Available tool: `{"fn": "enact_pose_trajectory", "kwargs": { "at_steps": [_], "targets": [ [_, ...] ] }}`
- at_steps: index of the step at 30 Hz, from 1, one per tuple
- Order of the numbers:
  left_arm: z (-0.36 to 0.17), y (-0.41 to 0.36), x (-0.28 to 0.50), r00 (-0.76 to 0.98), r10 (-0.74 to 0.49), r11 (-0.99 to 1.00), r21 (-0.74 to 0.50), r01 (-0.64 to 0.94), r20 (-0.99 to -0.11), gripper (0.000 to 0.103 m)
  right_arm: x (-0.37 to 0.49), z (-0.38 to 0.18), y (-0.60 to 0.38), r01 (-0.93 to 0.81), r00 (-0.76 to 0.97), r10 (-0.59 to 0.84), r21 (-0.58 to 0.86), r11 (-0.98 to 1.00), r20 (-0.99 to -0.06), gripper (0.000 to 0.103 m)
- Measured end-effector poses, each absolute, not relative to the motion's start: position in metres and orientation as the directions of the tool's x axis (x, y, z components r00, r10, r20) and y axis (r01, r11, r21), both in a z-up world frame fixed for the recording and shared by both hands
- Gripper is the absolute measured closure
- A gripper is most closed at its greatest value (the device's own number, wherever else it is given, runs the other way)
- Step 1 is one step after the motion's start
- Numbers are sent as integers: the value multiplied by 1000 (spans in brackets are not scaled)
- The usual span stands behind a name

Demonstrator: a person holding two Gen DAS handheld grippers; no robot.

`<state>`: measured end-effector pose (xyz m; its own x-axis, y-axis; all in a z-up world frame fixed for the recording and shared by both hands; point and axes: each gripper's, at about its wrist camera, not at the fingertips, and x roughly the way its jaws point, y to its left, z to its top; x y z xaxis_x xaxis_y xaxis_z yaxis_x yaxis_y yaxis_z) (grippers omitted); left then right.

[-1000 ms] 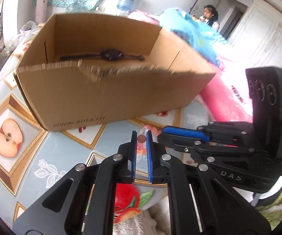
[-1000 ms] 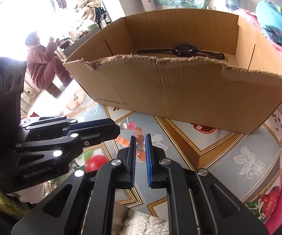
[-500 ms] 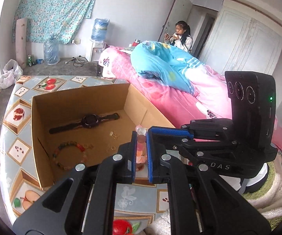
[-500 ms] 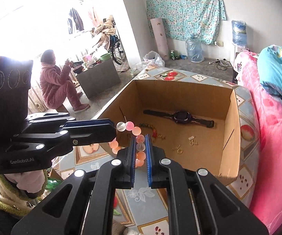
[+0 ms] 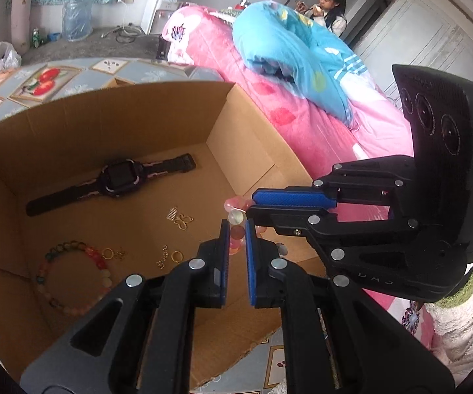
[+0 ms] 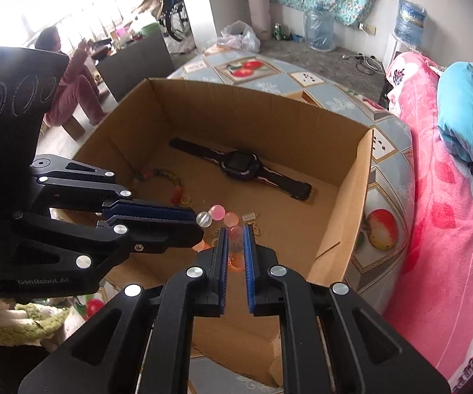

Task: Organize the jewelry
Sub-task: 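Lift the bead bracelet with the right tool and carry it over the box, then open the right tool to drop the bead bracelet into the box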

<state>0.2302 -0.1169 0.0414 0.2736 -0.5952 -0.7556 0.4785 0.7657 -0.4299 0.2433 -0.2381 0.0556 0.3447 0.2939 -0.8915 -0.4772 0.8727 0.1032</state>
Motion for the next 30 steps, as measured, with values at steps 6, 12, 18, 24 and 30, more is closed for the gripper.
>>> {"fn": "enact_pose_trajectory", "kwargs": {
  "at_steps": [6, 12, 18, 24, 30],
  "targets": [
    [23, -119, 234, 237, -593, 764, -444, 468, -770, 73, 246, 53, -243, -480, 373, 200, -4, 877, -906, 92],
    [53, -80, 219, 365, -599, 784, -430, 447, -712, 68, 242, 72, -270, -405, 453, 254, 57, 912, -855, 92],
    [99, -5, 176, 634, -437, 899, -287, 331, -638, 46, 228, 91, -306, -294, 548, 303, 160, 942, -779, 65],
    [83, 62, 166, 684, -244, 963, -253, 90, -687, 35, 227, 64, -333, -163, 514, 345, 305, 938, -785, 56],
    [30, 77, 182, 557, -317, 928, -372, 17, -768, 35, 225, 32, -325, -136, 451, 366, 342, 930, -814, 56]
  ]
}}
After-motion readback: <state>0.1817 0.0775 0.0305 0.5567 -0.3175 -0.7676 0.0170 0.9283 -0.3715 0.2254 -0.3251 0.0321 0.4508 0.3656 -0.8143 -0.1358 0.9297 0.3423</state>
